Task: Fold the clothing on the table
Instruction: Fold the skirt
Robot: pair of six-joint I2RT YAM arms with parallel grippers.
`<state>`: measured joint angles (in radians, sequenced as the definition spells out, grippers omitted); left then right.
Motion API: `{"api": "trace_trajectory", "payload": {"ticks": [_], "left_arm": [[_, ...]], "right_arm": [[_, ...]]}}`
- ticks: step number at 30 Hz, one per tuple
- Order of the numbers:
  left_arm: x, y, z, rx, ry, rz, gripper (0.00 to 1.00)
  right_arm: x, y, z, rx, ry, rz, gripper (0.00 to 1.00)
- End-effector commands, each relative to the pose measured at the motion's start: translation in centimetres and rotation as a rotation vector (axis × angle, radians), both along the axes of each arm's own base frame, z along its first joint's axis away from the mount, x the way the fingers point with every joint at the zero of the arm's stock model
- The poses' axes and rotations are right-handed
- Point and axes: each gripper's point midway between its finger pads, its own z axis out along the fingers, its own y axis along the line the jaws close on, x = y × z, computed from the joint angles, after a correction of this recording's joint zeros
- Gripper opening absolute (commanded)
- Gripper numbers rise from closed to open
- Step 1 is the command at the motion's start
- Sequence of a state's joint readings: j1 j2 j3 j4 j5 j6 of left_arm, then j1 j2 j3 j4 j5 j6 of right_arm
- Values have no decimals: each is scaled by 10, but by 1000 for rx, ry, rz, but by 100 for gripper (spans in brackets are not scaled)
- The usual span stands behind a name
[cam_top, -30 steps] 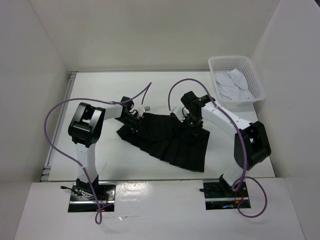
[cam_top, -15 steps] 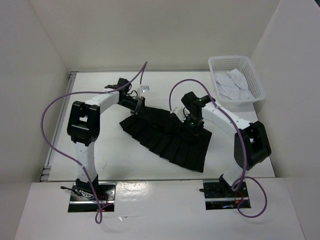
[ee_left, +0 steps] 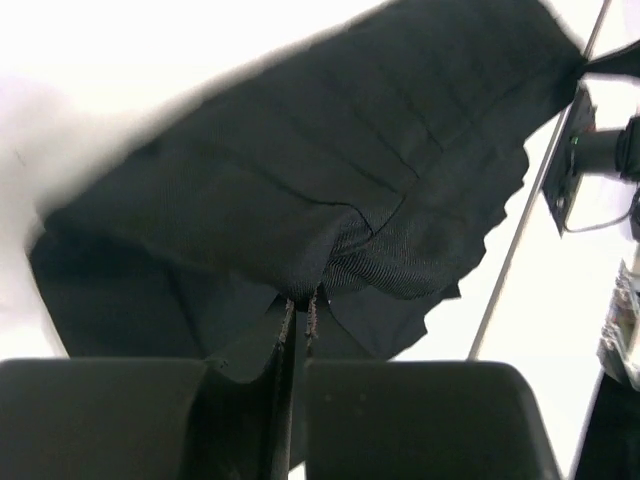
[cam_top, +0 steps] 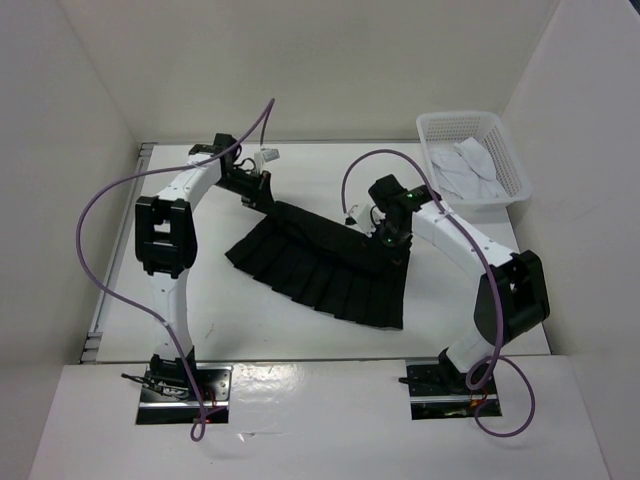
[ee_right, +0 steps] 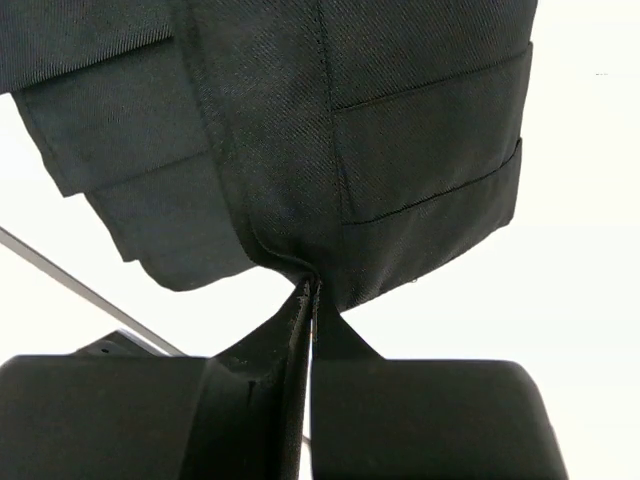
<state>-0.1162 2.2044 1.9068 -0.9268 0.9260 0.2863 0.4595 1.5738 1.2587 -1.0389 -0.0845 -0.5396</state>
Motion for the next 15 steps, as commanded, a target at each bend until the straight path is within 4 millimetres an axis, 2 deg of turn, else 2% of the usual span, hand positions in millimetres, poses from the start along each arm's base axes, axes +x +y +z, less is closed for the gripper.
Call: {"api": "trace_trajectory", "payload": {"ticks": [1,3,5,6,12,15], "left_arm": [[-13,11,-7,18,12,-38,0],[-22,12,-6,22,30,-52,0],[-23,21,-3,24,17,-50,0],[-30,22,-2,27,46,-60,0],[-52,34,10,32,61,-124,0],[-53,44,12,78,40,-124,1]], "right_arm": [[-2,-7,23,-9,-27,16,0],[-3,-2,29,19,-20,31,0],[-14,2,30,46,27,50,0],[-14,4,35,59,29,64,0],[-31,10,33,66,107,108,0],[-41,20,33,87,147,151,0]]}}
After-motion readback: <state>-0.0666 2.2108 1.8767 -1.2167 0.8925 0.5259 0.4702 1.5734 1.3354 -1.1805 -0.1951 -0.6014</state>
